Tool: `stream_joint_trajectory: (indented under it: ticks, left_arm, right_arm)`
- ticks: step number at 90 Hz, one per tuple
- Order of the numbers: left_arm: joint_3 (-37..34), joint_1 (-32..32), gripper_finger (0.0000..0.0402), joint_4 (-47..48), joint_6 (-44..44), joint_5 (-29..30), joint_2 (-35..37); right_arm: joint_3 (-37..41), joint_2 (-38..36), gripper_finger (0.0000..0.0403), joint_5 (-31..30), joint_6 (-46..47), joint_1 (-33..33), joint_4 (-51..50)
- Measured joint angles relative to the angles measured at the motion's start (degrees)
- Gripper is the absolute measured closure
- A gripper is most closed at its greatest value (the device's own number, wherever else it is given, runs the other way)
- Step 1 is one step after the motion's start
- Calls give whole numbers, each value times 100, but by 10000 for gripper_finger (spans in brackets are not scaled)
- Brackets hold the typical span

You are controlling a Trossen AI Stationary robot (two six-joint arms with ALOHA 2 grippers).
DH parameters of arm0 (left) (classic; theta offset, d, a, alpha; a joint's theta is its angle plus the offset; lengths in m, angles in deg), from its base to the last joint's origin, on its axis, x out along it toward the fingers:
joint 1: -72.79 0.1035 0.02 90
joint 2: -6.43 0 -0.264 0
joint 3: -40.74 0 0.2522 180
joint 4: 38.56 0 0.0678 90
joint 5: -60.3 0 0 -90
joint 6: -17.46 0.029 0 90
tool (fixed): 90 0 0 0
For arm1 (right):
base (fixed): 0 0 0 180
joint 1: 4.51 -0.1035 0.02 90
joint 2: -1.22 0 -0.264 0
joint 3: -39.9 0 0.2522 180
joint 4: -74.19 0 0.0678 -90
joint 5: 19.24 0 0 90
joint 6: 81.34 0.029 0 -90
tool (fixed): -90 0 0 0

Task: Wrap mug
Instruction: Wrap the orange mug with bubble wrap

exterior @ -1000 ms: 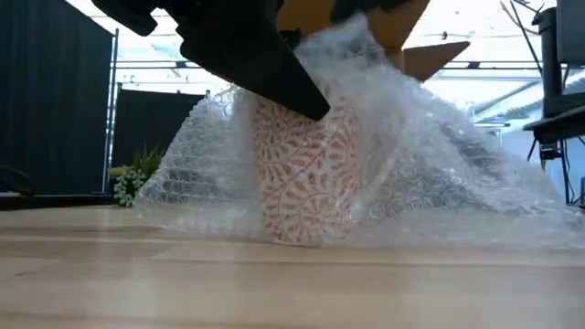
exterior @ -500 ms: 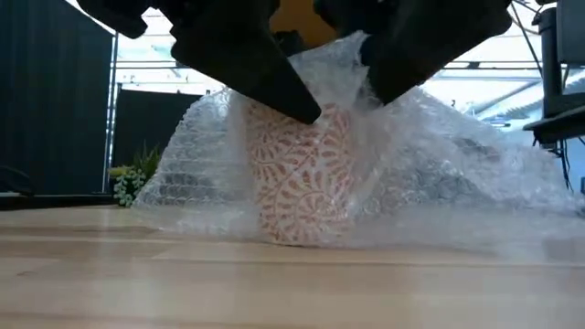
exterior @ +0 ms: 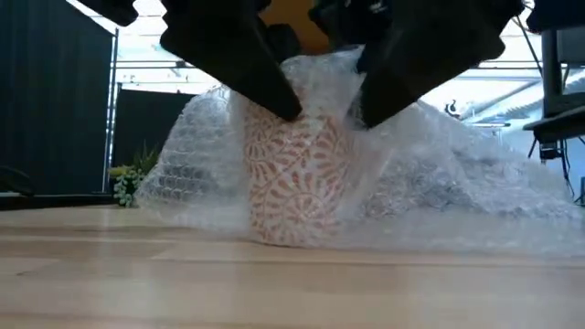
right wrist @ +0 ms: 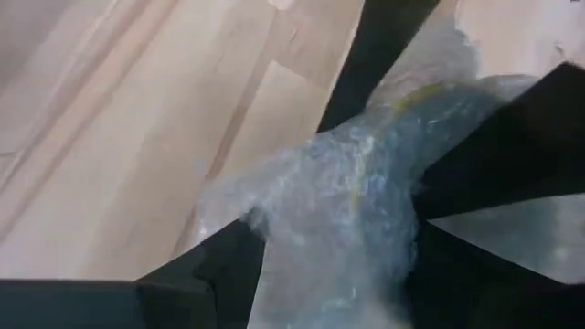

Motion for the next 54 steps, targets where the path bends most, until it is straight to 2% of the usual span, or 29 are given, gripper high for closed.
stream_joint_trajectory:
  ticks: [26, 45, 54]
  left_arm:
    - [9, -48, 240, 442, -74, 189, 421]
    - [11, -87, 240, 335, -69, 208, 596]
    - [-103, -127, 240, -137, -54, -203, 557]
  right_arm:
    - [13, 15, 203, 6, 2, 0, -17]
    - [13, 15, 203, 4, -12, 0, -17]
    - [13, 15, 203, 3, -16, 4, -17]
